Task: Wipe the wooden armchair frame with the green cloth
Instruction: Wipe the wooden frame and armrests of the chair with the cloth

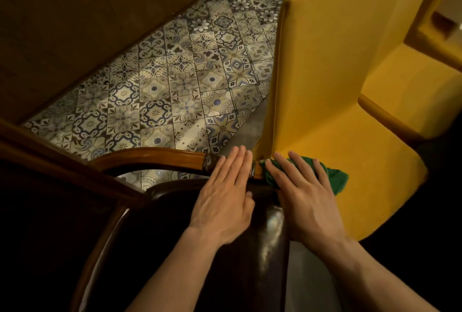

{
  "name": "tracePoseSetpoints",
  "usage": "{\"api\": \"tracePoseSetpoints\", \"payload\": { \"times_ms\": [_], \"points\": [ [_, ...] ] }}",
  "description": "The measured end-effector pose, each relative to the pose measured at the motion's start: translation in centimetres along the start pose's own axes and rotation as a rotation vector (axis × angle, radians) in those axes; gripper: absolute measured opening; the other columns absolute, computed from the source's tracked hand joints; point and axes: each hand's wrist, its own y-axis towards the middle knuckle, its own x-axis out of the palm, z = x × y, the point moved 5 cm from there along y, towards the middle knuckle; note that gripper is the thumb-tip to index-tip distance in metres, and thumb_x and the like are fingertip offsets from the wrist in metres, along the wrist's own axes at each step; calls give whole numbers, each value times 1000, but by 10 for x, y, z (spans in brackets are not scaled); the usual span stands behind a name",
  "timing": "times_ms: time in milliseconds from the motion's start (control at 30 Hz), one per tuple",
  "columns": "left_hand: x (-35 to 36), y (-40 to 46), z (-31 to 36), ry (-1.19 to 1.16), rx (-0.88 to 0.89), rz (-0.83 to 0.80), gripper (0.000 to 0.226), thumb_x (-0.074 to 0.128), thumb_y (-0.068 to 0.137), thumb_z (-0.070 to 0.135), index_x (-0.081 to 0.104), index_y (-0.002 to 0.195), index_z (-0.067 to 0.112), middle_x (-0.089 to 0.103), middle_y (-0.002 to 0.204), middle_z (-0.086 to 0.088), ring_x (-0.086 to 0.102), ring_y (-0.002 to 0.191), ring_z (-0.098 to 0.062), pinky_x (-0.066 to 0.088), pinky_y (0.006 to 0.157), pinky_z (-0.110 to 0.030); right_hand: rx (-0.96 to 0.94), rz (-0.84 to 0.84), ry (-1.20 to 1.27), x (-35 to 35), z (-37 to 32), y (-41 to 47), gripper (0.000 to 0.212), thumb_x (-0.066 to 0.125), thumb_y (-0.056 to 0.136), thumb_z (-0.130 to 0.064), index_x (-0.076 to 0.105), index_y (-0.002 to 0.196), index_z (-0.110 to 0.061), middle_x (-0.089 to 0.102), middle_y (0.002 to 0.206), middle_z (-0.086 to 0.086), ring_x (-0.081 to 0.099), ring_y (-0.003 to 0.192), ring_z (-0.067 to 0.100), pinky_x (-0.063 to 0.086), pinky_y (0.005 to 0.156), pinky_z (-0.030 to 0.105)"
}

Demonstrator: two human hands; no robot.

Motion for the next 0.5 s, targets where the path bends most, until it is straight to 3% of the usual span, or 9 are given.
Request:
{"api": "tracePoseSetpoints", "payload": {
  "times_ms": [200,333,500],
  "points": [
    [1,0,3,-5,-20,17,76,24,96,35,-11,159,10,-15,169,-8,-21,153,-15,2,127,-41,117,-58,73,-18,40,-25,69,43,84,-46,42,150,-23,44,156,4,36,145,36,47,100,57],
    [2,0,4,-9,-19,32,78,26,94,33,-10,159,9,-15,169,-8,-20,154,-16,0,126,-41,143,-112,87,-17,45,-26,80,70,75,-34,44,149,-17,45,154,10,39,141,41,49,98,60],
    [5,0,2,-36,-18,34,81,27,91,32,-11,159,11,-15,169,-7,-20,153,-15,0,126,-41,199,-83,14,-14,32,-24,77,75,80,-26,43,149,-16,42,156,11,35,143,41,43,105,55]
  ]
}}
